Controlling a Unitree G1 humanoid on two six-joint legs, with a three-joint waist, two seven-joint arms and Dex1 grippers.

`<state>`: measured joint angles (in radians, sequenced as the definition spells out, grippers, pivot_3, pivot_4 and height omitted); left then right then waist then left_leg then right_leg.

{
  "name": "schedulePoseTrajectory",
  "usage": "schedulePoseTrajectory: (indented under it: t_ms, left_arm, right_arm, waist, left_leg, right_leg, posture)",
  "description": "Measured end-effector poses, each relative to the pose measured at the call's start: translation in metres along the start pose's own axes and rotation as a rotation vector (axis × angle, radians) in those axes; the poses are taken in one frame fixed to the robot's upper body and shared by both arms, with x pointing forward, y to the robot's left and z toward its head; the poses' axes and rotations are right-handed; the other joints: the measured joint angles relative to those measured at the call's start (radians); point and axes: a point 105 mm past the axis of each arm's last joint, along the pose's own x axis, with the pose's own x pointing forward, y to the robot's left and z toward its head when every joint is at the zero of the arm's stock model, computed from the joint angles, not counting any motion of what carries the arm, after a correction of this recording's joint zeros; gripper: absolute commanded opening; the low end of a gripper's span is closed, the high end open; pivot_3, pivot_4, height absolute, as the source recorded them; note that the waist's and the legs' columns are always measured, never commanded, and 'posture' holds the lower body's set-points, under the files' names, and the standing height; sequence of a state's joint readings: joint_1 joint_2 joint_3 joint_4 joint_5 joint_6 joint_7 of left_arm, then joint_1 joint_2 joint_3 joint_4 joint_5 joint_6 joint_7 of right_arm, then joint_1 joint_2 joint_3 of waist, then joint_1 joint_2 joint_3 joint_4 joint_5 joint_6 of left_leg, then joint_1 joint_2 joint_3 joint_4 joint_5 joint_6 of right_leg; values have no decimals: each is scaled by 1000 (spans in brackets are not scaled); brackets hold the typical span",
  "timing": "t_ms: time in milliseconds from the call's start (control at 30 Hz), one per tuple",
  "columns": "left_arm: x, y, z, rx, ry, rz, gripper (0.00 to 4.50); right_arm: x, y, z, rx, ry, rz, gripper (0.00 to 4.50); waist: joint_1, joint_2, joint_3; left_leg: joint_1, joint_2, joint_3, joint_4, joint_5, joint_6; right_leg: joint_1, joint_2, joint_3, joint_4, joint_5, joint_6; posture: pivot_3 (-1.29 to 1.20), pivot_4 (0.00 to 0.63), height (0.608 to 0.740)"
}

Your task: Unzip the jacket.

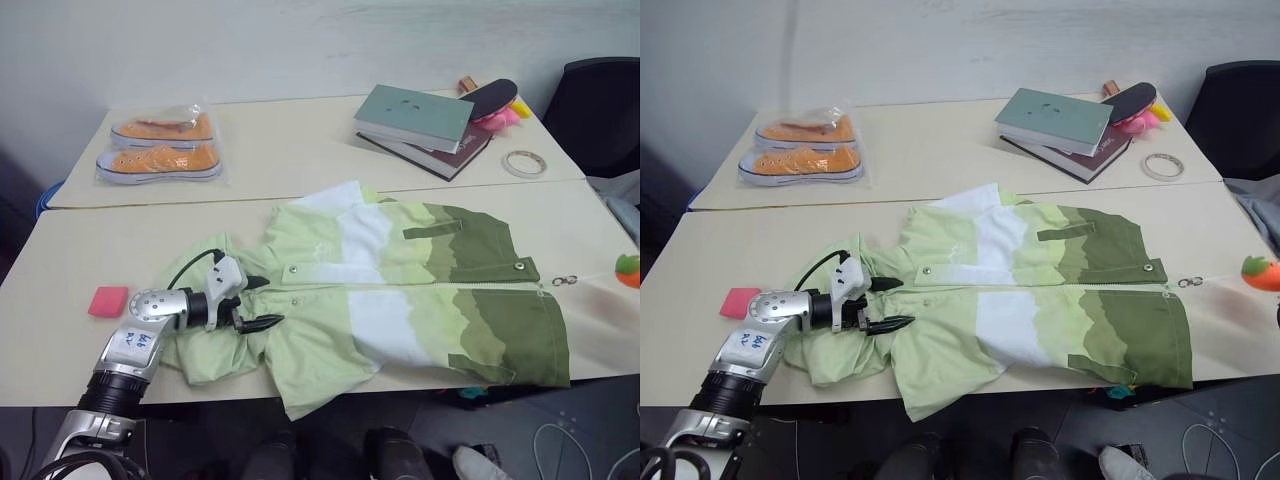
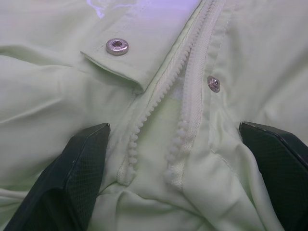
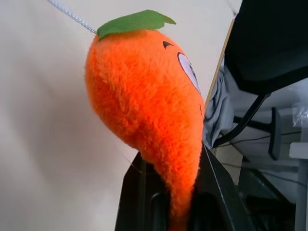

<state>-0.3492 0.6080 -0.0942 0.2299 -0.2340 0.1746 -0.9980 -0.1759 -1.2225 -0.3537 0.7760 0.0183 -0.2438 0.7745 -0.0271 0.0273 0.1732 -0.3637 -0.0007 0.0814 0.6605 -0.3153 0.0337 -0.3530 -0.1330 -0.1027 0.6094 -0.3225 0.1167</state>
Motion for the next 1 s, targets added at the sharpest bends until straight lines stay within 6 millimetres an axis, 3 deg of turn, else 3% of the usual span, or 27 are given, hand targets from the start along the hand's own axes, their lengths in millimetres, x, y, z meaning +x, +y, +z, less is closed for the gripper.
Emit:
schedulePoseTrajectory:
  t_ms: [233, 400, 533, 633, 767, 933, 1000]
  left_arm:
    - [-1, 9, -4, 14, -13, 17, 4500]
    - [-1, 13, -6, 13, -18, 40, 4500]
    - [0, 14, -6, 17, -25, 51, 4500]
    - [0, 15, -6, 17, -29, 56, 4500]
    - [-8, 17, -11, 2, -27, 72, 4500]
    - [-22, 8, -1, -42, -101, 45, 4500]
    - [-31, 4, 7, -58, -124, 25, 4500]
  right_arm:
    - [5, -24, 17, -74, -9, -105, 3]
    - [5, -26, 1, 6, 111, -94, 3]
    - [1, -11, -21, 58, 216, -34, 3]
    - [-10, 20, -40, 125, 329, 132, 3]
    - [-1, 32, -23, 135, 185, 86, 3]
    - [-3, 33, -4, 100, 6, 27, 1611]
    - [-6, 32, 3, 83, -75, 8, 2262]
  waist:
    - [0, 3, -2]
    - [8, 4, -3]
    - [23, 5, -3]
    - [30, 5, -3]
    - [18, 6, -3]
    - [19, 2, -1]
    - [21, -5, 3]
  left_leg:
    - [3, 0, 2, 0, 0, 0]
    - [3, 0, 1, 0, 0, 1]
    - [3, -2, 1, 0, 0, 2]
    - [3, -1, 0, -1, -2, 3]
    - [6, -1, 2, -3, -6, -4]
    - [5, 0, 8, -12, 0, -1]
    - [0, 1, 8, -11, 2, -2]
  right_leg:
    - [1, 0, 0, 2, 0, 0]
    - [2, -2, 3, 2, 0, 0]
    - [2, -4, 4, 1, 0, 0]
    - [2, -4, 4, 1, 0, 0]
    - [2, -3, 4, 2, 0, 0]
    - [-5, 0, 3, 1, 0, 0]
    - [-8, 2, 1, 3, 0, 0]
  posture:
    - [0, 150, 740]
    - [0, 150, 740]
    - [0, 150, 740]
    - [0, 150, 740]
    - [0, 150, 740]
    - [0, 150, 740]
    - [0, 150, 740]
